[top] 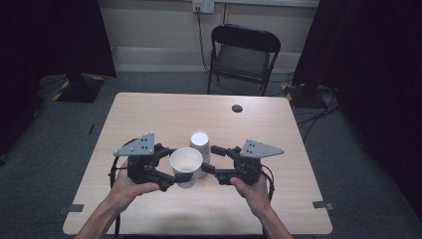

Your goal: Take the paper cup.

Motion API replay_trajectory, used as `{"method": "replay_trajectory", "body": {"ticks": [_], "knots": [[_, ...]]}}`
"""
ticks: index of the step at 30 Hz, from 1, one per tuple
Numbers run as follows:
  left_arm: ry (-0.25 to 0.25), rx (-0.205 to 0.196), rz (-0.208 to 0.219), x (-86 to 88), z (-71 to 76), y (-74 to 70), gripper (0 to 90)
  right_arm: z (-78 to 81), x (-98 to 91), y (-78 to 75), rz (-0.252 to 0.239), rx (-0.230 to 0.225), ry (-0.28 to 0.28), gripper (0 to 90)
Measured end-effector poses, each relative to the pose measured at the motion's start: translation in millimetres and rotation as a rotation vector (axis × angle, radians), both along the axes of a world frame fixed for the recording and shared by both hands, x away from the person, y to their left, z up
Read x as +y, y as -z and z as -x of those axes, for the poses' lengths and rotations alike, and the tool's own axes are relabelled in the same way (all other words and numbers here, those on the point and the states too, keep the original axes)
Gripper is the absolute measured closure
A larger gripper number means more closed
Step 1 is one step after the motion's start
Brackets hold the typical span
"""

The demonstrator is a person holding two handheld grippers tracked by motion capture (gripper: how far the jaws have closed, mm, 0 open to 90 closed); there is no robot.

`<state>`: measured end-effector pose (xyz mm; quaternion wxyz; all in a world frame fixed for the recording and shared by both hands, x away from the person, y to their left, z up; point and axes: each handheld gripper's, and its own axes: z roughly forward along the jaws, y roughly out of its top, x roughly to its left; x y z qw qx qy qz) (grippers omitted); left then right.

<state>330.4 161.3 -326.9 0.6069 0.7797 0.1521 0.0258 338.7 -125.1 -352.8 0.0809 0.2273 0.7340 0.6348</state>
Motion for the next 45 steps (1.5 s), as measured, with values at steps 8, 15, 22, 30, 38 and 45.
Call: {"method": "replay_trajectory", "body": {"ticks": [8,15,22,30,38,45], "knots": [[-0.006,0.0,0.015,2.7,-0.6,0.4,33.5,-1.5,-0.9,1.4,0.005,0.003,0.008,31.5],[-0.065,-0.02,0.017,14.9,1.2,0.6,32.5,-3.1,-9.3,4.9,0.013,0.01,0.036,28.6],[-0.148,-0.018,0.029,34.3,-2.0,6.6,32.5,-3.3,-27.1,17.5,0.049,0.039,0.084,27.7],[-0.236,-0.01,0.023,56.3,-8.5,15.8,32.5,-2.2,-55.4,34.5,0.081,0.086,0.156,27.0],[-0.286,-0.007,0.034,71.7,-12.7,18.0,32.5,0.7,-77.0,48.0,0.104,0.115,0.204,26.8],[-0.333,0.009,0.02,82.8,-18.5,27.1,32.5,0.4,-92.5,59.7,0.115,0.144,0.245,26.8]]}}
